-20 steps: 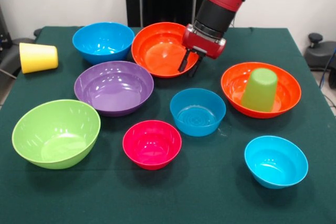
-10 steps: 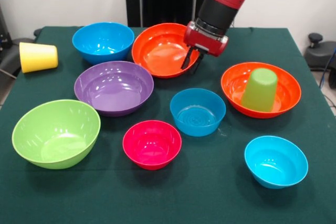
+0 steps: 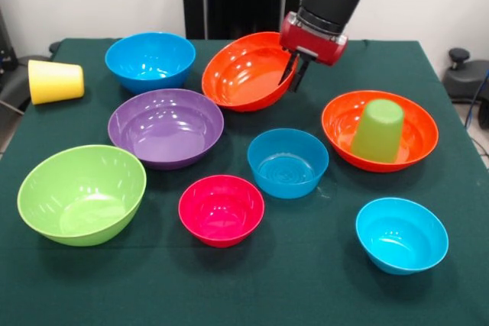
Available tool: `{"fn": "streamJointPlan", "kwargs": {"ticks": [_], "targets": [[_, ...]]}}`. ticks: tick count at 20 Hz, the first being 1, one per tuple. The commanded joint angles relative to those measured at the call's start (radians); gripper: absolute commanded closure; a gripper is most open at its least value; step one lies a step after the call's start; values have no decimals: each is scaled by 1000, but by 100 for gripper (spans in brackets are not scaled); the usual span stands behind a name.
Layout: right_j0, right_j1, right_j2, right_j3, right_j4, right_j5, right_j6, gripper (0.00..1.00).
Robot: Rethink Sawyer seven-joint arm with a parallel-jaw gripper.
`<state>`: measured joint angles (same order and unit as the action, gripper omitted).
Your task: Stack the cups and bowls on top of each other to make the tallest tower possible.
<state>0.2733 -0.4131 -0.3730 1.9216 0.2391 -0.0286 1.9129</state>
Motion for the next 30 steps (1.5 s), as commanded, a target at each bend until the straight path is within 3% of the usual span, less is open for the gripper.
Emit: {"fn": "streamJointPlan", "kwargs": {"ticks": [1,12,25,30], "targets": [[11,0,130,-12,18,87,162,100],[21,9,120,0,22,55,178,100],[80,-170,49,90,16,260,170,100],[77,-173,55,96,13,260,174,100]]}}
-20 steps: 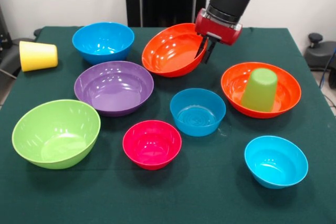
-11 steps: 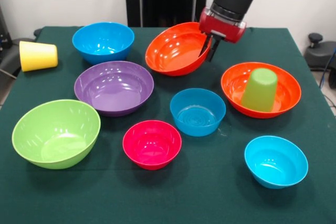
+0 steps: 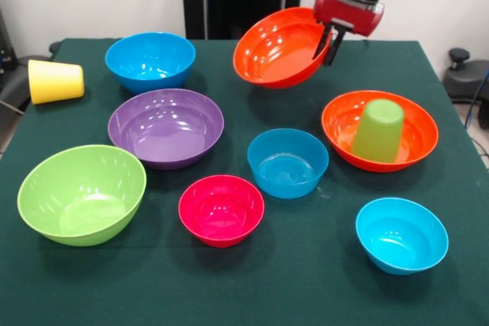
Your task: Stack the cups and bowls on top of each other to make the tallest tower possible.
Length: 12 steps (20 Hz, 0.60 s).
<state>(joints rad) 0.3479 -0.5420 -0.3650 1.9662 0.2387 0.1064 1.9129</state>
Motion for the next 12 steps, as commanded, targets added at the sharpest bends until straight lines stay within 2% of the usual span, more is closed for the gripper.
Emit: {"fn": "streamJointPlan", "kwargs": {"ticks": [1,6,12], "targets": [[0,-40,49,51,13,121,176,100],[9,-49,41,58,14,129,185,100],[34,-85,24,49,25,200,194,100]]}}
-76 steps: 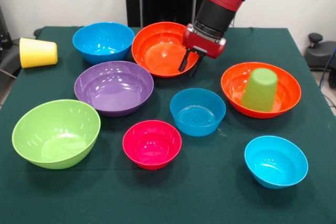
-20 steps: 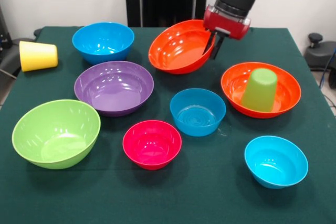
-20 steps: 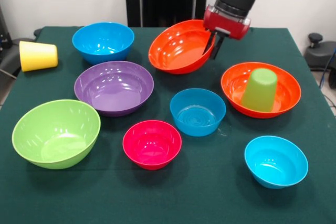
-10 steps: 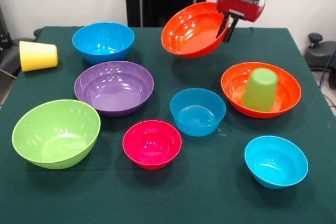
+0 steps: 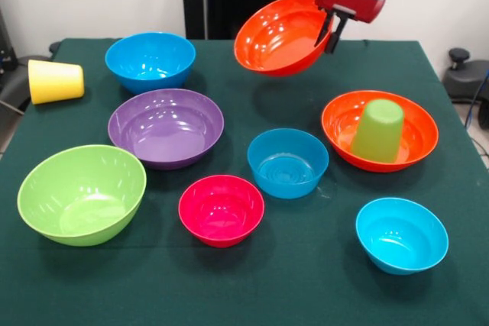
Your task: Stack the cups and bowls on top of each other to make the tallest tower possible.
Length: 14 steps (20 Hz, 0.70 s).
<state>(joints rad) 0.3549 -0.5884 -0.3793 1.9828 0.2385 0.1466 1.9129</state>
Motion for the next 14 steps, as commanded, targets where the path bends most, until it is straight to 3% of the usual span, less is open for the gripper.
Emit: {"fn": "streamJointPlan", "kwargs": {"ticks": [1,9,14], "targets": [[32,-50,40,32,30,176,199,100],[88,-133,20,-13,55,352,244,100],[98,-126,16,-44,65,385,267,100]]}}
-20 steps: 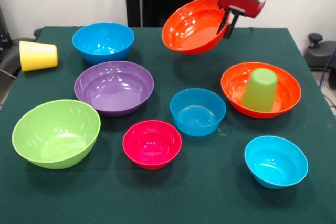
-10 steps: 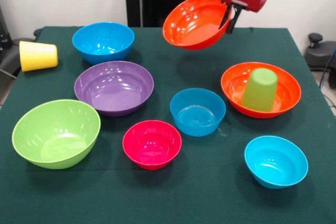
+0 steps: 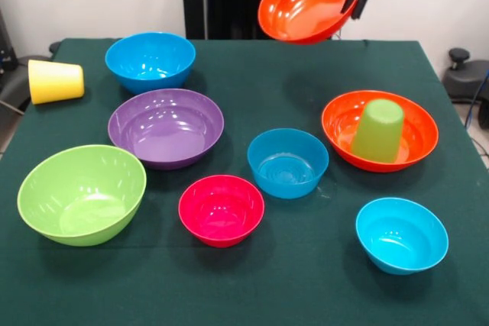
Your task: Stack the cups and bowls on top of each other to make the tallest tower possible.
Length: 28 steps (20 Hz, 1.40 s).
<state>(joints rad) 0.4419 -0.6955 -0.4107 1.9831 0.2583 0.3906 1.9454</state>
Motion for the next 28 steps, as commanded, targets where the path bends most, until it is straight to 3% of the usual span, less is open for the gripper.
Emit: {"fn": "streamJointPlan", "kwargs": {"ticks": [1,19,28], "targets": [[10,-13,49,-50,46,139,236,100],[-8,88,72,-164,46,86,312,100],[13,112,60,-238,67,146,358,100]]}}
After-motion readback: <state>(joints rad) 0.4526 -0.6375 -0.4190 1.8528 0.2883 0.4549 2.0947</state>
